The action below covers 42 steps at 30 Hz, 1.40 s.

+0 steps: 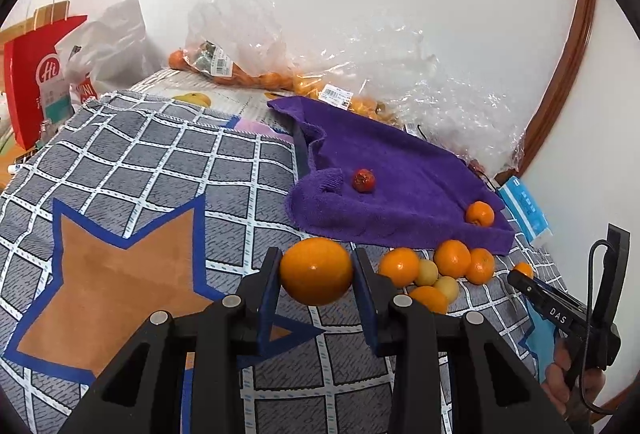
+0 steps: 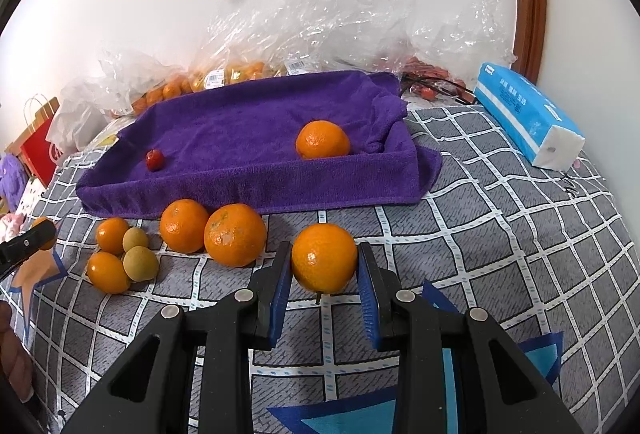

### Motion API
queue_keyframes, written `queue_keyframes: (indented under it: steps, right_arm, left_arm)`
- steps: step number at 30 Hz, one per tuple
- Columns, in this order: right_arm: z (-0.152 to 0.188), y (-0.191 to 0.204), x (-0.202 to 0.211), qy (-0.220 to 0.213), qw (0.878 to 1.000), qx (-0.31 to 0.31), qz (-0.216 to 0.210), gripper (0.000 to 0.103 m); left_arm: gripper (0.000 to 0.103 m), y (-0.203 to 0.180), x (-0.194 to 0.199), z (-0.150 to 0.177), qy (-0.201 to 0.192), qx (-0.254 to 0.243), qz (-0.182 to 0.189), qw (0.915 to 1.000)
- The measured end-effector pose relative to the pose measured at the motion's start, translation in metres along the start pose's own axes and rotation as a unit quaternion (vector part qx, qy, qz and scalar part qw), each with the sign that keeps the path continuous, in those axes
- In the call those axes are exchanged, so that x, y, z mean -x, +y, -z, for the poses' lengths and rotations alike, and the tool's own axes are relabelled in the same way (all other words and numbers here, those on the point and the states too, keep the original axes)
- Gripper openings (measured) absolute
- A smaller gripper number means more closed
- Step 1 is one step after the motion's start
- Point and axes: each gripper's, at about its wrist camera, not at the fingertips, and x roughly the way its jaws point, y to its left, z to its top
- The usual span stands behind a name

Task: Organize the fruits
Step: 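Lift the orange with the left gripper while the right gripper holds its orange, then carry both held oranges over the purple towel with both grippers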

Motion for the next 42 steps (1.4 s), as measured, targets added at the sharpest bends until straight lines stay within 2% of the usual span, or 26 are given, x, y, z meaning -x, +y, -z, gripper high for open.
queue_keyframes:
  steps: [5, 11, 15, 20, 24, 27, 32, 37, 42]
  right_arm:
    - [0.0, 0.0, 0.002, -0.004, 1.0, -0.001, -0.014, 0.032]
    - [-0.001, -0.002, -0.003, 0.005, 1.0, -0.005, -0.019, 0.032]
    - [-0.001, 0.001, -0.003, 0.003, 1.0, 0.0, -0.01, 0.032]
    - [-0.005, 0.005, -0.001, 0.016, 1.0, 0.001, -0.011, 0.032]
    - [-0.019, 0.008, 0.011, 0.003, 0.999, 0.001, -0.037, 0.032]
    - [-0.035, 0.011, 0.019, -0.014, 0.999, 0.006, -0.039, 0.032]
    - [-0.065, 0.011, 0.025, -0.037, 0.998, 0.004, -0.041, 0.032]
    - [-0.091, 0.015, 0.019, -0.058, 0.998, 0.007, -0.038, 0.032]
    - [-0.111, 0.02, 0.002, -0.061, 0.997, 0.005, -0.044, 0.032]
  left_arm:
    - [0.033, -0.001, 0.007, -0.001, -0.02, -0.003, -0.003, 0.9998]
    - [0.033, 0.0, 0.012, 0.001, -0.013, -0.01, -0.019, 0.9997]
    - [0.033, 0.002, 0.015, -0.001, 0.002, 0.004, -0.012, 0.9999]
    - [0.033, -0.005, 0.023, -0.016, 0.004, -0.002, -0.004, 1.0]
    - [0.033, -0.011, 0.025, -0.033, -0.004, -0.013, 0.007, 0.9999]
    - [0.033, -0.016, 0.022, -0.049, -0.01, -0.021, 0.003, 0.9997]
    - [0.033, -0.029, 0.01, -0.077, -0.016, -0.024, 0.018, 0.9994]
    - [0.033, -0.044, -0.01, -0.095, -0.018, -0.028, 0.023, 0.9992]
    - [0.033, -0.051, -0.039, -0.104, -0.013, -0.026, 0.029, 0.9991]
